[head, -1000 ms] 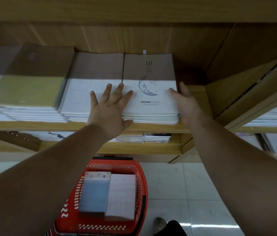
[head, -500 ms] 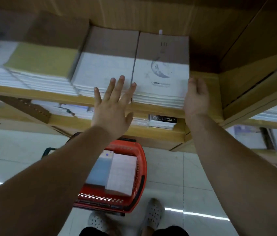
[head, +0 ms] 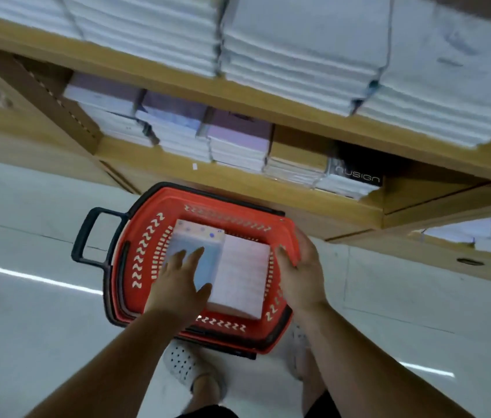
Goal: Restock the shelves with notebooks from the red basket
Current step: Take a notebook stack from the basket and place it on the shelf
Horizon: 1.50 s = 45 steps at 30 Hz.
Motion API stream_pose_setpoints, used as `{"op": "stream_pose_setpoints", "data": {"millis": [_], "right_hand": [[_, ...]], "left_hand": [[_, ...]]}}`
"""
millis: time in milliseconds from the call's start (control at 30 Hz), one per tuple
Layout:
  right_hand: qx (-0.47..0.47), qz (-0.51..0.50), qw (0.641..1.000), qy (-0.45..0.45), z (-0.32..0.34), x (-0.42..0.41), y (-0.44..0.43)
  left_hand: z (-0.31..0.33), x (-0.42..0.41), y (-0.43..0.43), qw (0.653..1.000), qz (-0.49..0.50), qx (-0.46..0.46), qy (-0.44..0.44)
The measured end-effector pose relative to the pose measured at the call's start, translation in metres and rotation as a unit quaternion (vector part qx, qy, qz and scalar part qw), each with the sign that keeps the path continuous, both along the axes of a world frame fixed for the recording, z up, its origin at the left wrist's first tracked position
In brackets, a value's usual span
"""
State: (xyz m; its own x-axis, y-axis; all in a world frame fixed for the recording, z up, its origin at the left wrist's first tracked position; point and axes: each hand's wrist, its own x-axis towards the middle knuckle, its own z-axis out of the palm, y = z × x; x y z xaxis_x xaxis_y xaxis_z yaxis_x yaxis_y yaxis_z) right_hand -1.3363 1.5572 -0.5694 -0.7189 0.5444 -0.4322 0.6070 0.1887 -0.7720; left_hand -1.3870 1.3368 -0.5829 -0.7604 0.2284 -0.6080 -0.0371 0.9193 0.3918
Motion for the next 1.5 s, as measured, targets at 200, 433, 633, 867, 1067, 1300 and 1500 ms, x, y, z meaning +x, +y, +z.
{"op": "stream_pose_setpoints", "data": {"millis": [200, 433, 633, 867, 1067, 1300, 1500], "right_hand": [[0.009, 0.095, 0.990, -0.107, -0.150, -0.003, -0.022], [0.028, 0.164, 0.955, -0.247, -0.271, 0.025, -0.016], [-0.027, 0.107, 0.948, -0.300, -0.316, 0.030, -0.023], [-0.121, -0.013, 0.956, -0.267, -0.339, 0.018, -0.022], [-0.159, -0.062, 0.947, -0.272, -0.324, 0.016, -0.024], [-0.151, -0.065, 0.953, -0.253, -0.342, 0.025, -0.028], [-0.151, -0.067, 0.949, -0.270, -0.361, 0.036, -0.028]], "left_hand": [[-0.130, -0.007, 0.008, 0.998, -0.052, -0.035, -0.025], [-0.236, 0.000, 0.030, 0.981, -0.150, -0.111, -0.050], [-0.281, 0.015, 0.059, 0.976, -0.171, -0.103, -0.090], [-0.299, 0.026, 0.072, 0.986, 0.135, -0.001, -0.101], [-0.312, 0.014, 0.071, 0.978, 0.165, -0.030, -0.122], [-0.319, 0.009, 0.068, 0.977, 0.150, -0.024, -0.149], [-0.319, 0.014, 0.060, 0.982, 0.109, -0.004, -0.155]]}}
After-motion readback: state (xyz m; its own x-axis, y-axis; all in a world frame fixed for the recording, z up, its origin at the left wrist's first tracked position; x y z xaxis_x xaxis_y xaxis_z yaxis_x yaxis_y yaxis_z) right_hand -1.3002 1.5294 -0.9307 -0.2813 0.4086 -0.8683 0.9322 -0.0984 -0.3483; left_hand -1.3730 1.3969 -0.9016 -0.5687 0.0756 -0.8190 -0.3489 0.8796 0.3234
